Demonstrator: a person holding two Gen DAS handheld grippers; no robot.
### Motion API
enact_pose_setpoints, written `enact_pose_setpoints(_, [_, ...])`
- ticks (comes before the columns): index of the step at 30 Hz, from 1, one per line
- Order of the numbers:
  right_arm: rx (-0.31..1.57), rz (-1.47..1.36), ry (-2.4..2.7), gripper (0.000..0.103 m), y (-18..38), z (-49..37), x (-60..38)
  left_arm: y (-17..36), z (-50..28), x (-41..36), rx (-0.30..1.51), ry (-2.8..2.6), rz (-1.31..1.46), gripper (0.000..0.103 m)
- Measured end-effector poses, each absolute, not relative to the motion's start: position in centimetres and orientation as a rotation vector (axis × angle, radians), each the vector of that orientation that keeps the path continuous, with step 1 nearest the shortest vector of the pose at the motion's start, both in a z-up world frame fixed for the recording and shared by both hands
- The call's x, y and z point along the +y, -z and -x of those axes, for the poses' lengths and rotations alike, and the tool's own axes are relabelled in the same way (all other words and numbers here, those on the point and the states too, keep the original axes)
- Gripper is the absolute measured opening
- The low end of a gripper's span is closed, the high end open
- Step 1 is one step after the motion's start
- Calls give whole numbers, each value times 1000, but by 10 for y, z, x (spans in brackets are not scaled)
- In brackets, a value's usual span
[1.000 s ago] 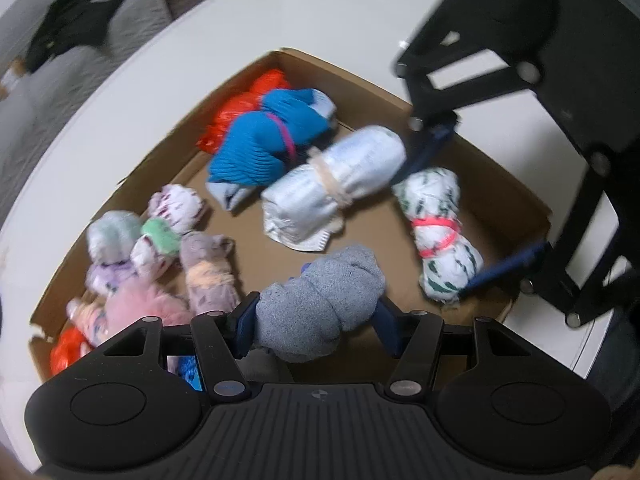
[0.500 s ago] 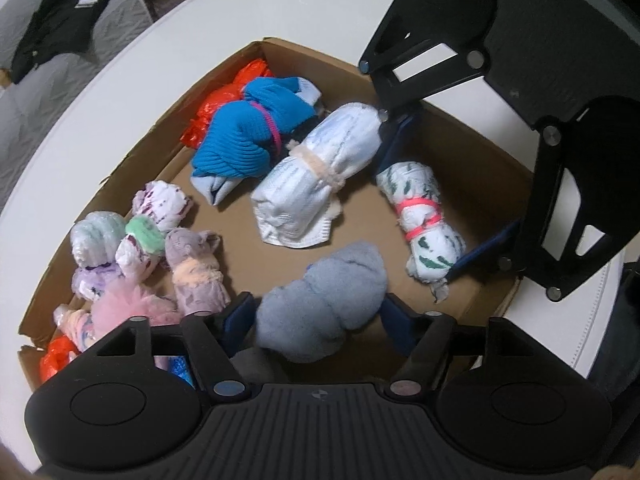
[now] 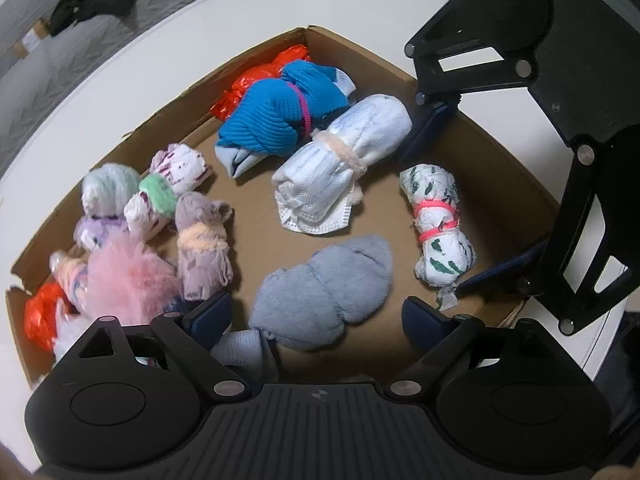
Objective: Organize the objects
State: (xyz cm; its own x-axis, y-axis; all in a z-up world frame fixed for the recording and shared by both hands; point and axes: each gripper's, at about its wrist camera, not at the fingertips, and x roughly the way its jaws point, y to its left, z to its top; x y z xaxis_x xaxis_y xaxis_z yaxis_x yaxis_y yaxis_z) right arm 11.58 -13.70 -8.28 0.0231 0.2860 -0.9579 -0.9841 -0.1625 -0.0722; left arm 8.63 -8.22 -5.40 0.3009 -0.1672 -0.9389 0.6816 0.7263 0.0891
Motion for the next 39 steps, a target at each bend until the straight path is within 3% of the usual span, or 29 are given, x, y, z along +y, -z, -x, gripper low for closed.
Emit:
enact_pose_setpoints(6, [881,1098,-1384,83,77,-107,-138,43,-77,-75,1124,536,-420,102])
enact_pose_setpoints(27, [871,895,-1233,95,47,-114,-170,4,-40,-32,1012,229,-91,102])
enact_pose_setpoints(39, [887,598,-1010,102,27,-99,-195,-5,-12,-7,862,64,-20,102])
